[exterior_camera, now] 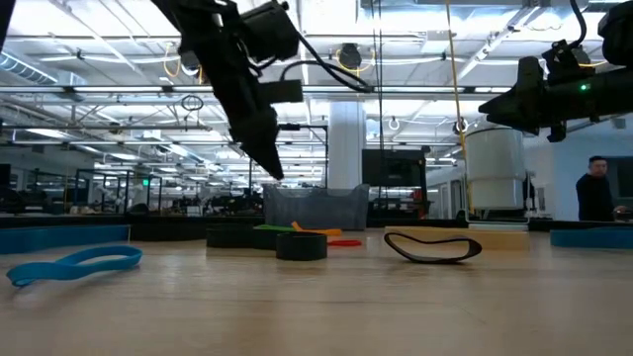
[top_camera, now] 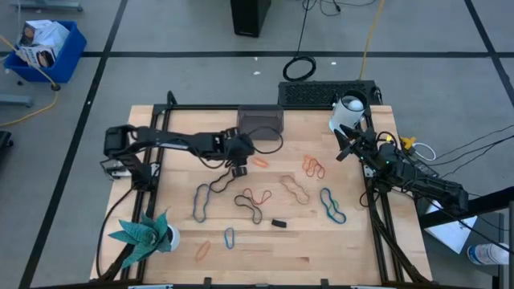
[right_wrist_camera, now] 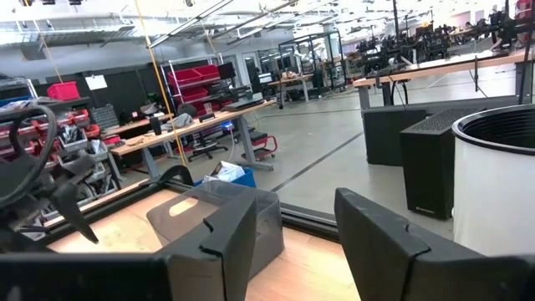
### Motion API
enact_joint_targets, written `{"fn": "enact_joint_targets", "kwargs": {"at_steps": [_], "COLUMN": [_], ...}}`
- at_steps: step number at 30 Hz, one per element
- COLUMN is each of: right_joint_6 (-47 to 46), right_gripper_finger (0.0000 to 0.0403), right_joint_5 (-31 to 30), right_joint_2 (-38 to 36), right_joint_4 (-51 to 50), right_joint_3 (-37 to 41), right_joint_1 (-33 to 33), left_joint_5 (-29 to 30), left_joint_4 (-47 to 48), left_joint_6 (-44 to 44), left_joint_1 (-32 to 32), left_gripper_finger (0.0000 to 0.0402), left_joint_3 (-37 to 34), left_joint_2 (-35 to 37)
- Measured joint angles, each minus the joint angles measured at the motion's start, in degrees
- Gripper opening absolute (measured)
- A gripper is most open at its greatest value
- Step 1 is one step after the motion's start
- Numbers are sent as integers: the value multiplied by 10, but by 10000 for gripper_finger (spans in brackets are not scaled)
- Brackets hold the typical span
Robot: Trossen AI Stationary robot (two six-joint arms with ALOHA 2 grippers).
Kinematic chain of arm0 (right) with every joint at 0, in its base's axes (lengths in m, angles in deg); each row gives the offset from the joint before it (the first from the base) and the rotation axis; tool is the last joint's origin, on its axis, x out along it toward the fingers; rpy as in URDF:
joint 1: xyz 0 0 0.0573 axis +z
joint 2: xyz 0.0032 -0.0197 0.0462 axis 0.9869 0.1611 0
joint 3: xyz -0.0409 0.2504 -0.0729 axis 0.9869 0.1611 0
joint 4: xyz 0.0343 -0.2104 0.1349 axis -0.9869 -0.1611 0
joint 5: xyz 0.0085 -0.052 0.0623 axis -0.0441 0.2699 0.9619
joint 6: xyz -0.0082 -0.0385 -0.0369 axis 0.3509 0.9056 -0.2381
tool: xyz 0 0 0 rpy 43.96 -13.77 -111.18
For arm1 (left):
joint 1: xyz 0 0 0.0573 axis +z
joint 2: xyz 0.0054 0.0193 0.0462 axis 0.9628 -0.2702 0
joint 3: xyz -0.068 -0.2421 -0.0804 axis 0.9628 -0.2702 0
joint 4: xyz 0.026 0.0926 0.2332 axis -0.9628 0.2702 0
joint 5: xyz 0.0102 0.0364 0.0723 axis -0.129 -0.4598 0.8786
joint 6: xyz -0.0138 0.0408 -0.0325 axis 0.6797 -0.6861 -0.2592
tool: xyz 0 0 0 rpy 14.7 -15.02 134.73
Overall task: Pick and place rubber bands into bin
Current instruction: Put the top green rubber band into the black bin
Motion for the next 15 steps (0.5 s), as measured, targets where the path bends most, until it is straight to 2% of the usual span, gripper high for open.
{"fn": "enact_joint_targets", "kwargs": {"at_steps": [5, 11, 15], "right_joint_6": [0, 0, 0], "right_gripper_finger": [155, 155, 155], "right_joint_5": [0, 0, 0], "right_joint_2": [0, 0, 0], "right_joint_4": [-2, -2, -3], "right_joint_3": [0, 0, 0], "right_joint_1": [0, 0, 0], "left_joint_5": [0, 14, 31], "left_joint_4": [-35, -55, -54], "left_joint_6": [-2, 105, 129], "left_joint_1": [3, 13, 15], "left_gripper_finger": [165, 165, 165], "left_joint_3": [0, 0, 0], "left_joint_2": [-30, -38, -40]}}
